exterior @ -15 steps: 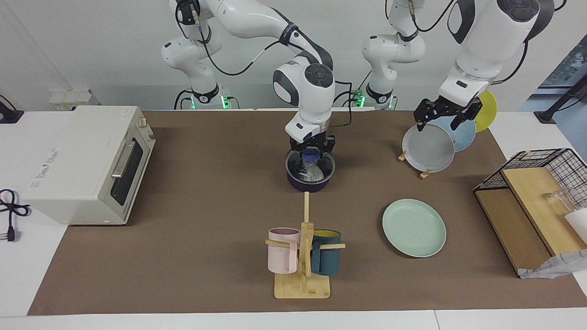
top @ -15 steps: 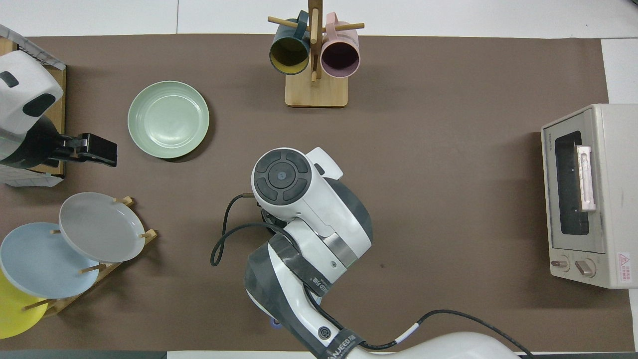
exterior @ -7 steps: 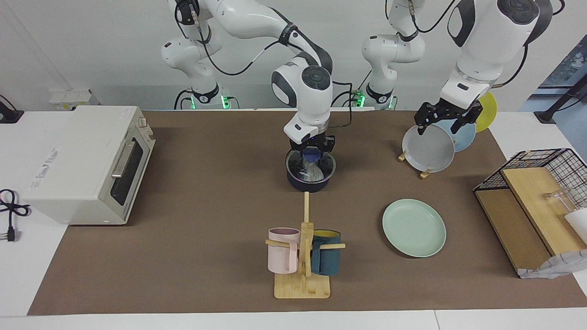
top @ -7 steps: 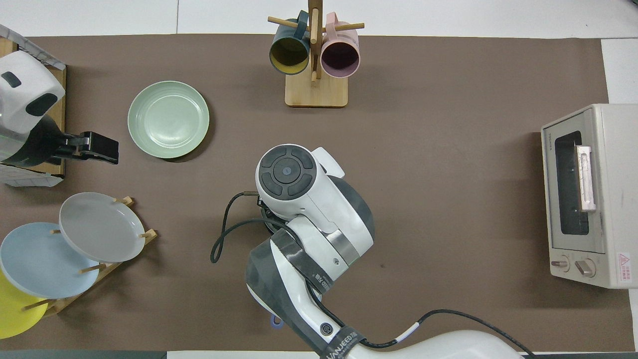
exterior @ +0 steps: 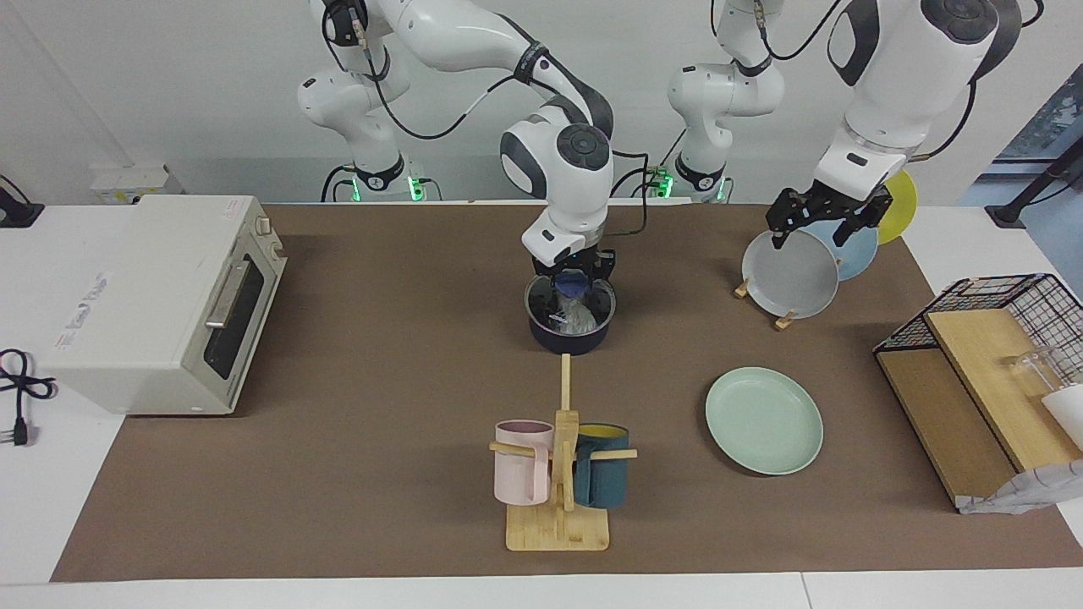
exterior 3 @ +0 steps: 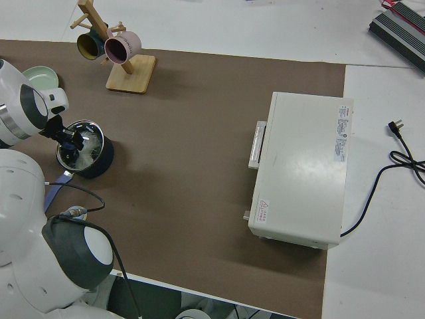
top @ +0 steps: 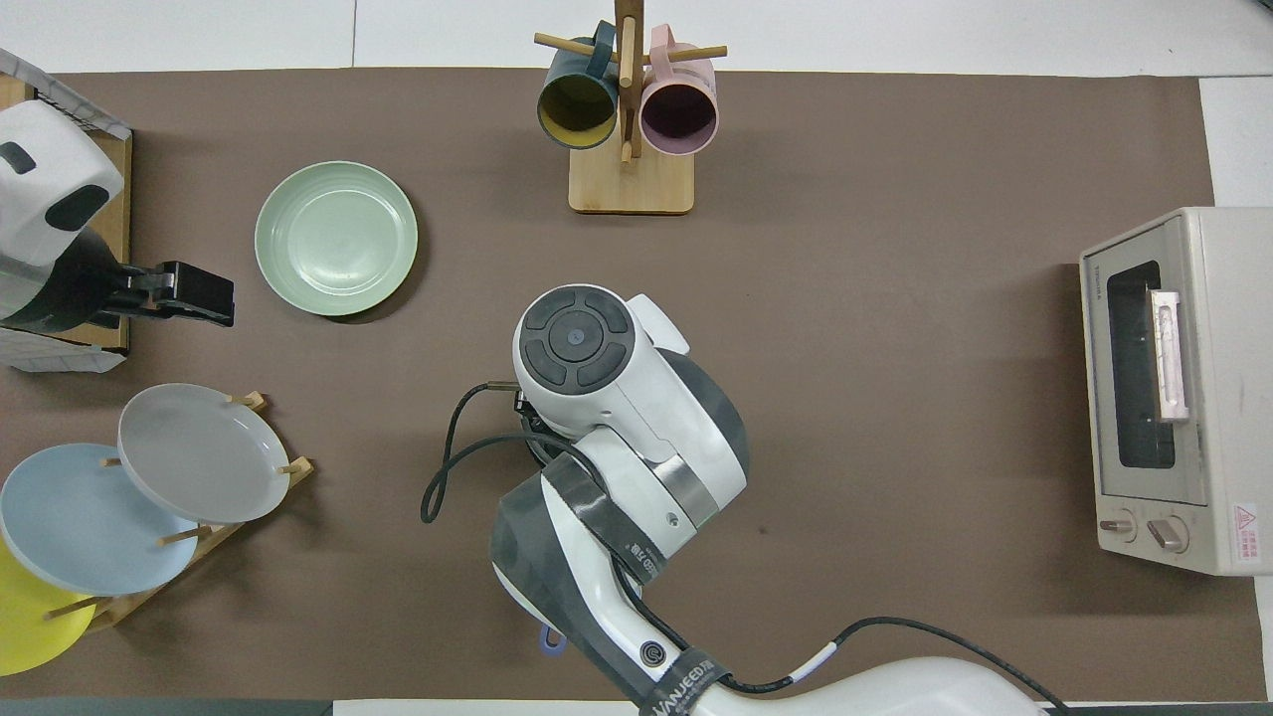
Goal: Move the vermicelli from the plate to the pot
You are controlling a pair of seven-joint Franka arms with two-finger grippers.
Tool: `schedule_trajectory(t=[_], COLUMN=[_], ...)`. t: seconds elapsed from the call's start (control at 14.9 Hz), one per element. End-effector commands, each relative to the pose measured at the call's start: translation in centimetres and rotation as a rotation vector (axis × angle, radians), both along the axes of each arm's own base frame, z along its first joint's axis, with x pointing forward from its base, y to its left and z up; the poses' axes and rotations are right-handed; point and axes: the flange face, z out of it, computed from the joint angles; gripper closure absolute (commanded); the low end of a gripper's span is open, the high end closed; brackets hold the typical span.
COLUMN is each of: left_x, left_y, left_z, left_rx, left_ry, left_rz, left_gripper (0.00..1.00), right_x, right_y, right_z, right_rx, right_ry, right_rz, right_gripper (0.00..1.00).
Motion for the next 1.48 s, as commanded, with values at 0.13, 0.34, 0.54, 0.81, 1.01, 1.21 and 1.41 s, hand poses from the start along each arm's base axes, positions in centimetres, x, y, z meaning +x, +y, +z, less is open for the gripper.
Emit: schedule_trajectory(t=[0.13, 0.34, 0.54, 0.81, 1.01, 1.21, 1.41], left_x=[-0.6, -0.6, -0.7, -0.7, -0.6, -0.6, -0.5], left_y=[0.1, 0.1, 0.2, 0.3, 0.3, 0.3, 1.1], left_z=[0.1, 0.2, 0.2, 0.3, 0.2, 0.3, 0.3], left_rx=[-0.045, -0.045, -0.045, -0.045, -0.045, -0.044, -0.043], left_ry=[-0.009, -0.01, -0.007, -0.007, -0.004, -0.004, -0.005], left_rz=[0.013, 0.01, 0.004, 0.007, 0.008, 0.01, 0.02], left_gripper=[0.0, 0.0, 0.0, 0.0, 0.0, 0.0, 0.0], right_x=[0.8, 1.0, 1.0, 0.5, 0.5, 0.6, 0.4], right_y=[-1.0, -1.0, -0.8, 0.0, -0.2, -0.2, 0.0], right_z=[0.6, 1.0, 0.9, 0.7, 0.4, -0.4, -0.7], right_rx=[0.019, 0.039, 0.061, 0.062, 0.054, 0.052, 0.045], right_ry=[0.044, 0.039, 0.05, 0.043, 0.046, 0.036, 0.033], right_rz=[-0.059, -0.068, -0.081, -0.09, -0.09, -0.087, -0.079], right_gripper=[0.66, 0.66, 0.66, 0.66, 0.65, 0.65, 0.54])
